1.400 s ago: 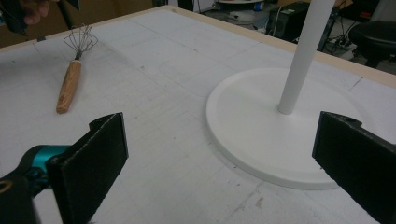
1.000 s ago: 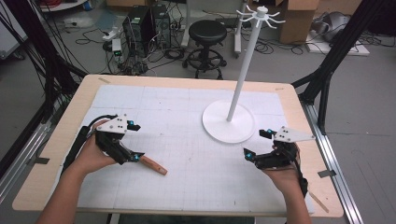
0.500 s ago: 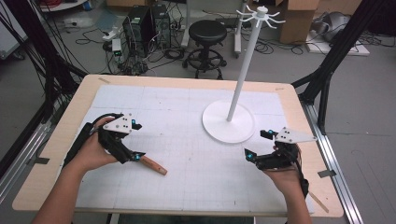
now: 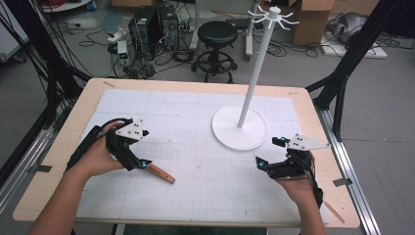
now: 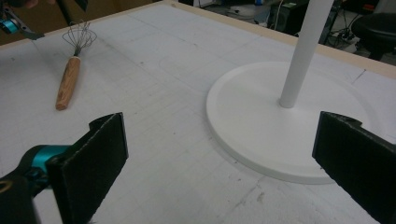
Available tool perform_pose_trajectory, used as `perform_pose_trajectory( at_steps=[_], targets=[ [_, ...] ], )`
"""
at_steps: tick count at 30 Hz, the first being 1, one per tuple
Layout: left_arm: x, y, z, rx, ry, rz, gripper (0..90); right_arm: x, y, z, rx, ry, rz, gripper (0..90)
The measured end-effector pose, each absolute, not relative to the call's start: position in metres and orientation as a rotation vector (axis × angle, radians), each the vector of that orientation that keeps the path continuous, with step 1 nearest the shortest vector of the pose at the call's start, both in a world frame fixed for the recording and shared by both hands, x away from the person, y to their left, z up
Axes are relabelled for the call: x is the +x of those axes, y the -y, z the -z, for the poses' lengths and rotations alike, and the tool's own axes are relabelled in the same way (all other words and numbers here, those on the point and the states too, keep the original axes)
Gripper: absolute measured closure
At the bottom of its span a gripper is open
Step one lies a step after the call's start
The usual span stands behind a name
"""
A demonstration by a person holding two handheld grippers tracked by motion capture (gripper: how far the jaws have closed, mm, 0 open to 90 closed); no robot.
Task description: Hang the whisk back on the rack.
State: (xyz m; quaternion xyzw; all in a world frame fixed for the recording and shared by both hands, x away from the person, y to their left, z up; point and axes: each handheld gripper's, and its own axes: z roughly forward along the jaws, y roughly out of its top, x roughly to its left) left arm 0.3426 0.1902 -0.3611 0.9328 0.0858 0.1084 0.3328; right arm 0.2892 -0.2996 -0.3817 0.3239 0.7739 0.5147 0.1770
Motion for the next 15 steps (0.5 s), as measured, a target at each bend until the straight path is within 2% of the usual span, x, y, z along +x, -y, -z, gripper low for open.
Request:
perform_pose_trajectory(
  at_steps=[15],
  targets=[
    [0.339,-0.171,0.374,2.548,-0.164,-0.258,4.0,0.289,0.298,0.383,0.898,-2.205,-1.443,2.3]
  ],
)
